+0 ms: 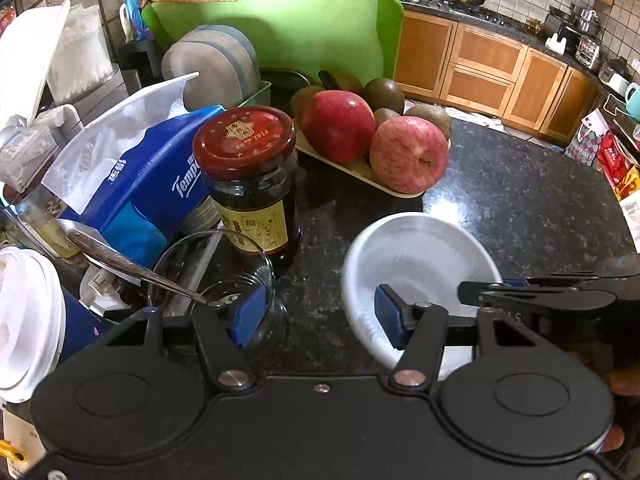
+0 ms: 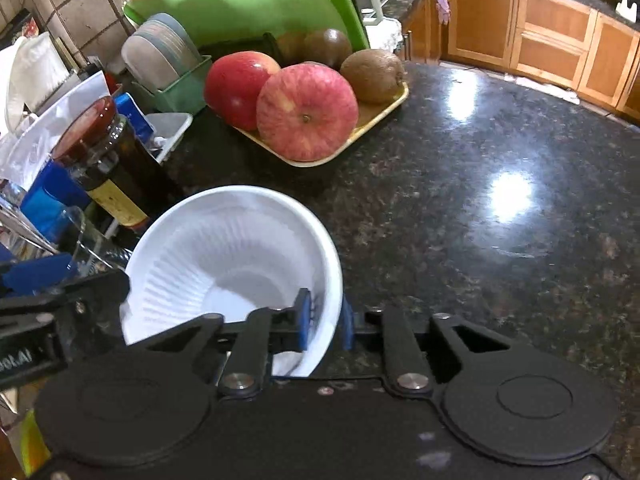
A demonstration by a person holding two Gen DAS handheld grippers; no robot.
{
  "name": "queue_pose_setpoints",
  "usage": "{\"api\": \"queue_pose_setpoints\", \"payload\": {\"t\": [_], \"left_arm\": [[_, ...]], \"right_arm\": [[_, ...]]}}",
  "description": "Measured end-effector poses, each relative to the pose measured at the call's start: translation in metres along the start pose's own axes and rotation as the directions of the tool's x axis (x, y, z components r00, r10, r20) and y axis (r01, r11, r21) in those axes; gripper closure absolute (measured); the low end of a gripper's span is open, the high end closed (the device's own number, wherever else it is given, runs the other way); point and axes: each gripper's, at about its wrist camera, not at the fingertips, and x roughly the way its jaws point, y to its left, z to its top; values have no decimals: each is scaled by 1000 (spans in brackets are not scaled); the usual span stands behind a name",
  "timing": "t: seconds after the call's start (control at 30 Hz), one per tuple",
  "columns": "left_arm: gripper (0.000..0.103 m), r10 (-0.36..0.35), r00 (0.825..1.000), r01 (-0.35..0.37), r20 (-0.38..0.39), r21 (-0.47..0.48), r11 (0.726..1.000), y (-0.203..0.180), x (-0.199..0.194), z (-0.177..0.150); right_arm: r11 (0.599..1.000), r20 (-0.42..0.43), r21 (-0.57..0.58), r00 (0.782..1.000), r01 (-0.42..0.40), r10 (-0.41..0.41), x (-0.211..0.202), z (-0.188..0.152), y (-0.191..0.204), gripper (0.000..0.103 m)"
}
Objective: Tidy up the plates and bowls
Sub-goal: 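Grip the white bowl rim with the right tool while the left tool grips its other side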
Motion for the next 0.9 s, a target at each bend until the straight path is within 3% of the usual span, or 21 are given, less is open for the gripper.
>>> {"api": "queue_pose_setpoints", "payload": {"t": [0.13,0.23,0.4,0.5,0.73,0.9], "left_arm": [[41,13,1000,-13,17,8,1000,-4,-7,1],[41,-18,1000,18,17,22,1000,-11,-15,-1],[43,30,993,-36,118,49,998,-26,-36,-6],[43,-18,997,11,76,94,995,-36,-30,1],[43,-11,1000,13,-25,89,996,-46,7,11],[44,-36,992,43,-120,57,997,-44,39,15]], "right_arm": [[1000,12,-2,1000,14,-14,-12,-4,-10,87],[1000,10,1,1000,25,-25,-15,-8,-15,87],[1000,10,13,1000,20,-21,-15,-10,-18,87],[1000,10,18,1000,15,-15,-15,-11,-19,87],[1000,6,20,1000,14,-14,-13,-13,-21,87],[1000,-3,27,1000,14,-14,-9,-13,-23,87]]}}
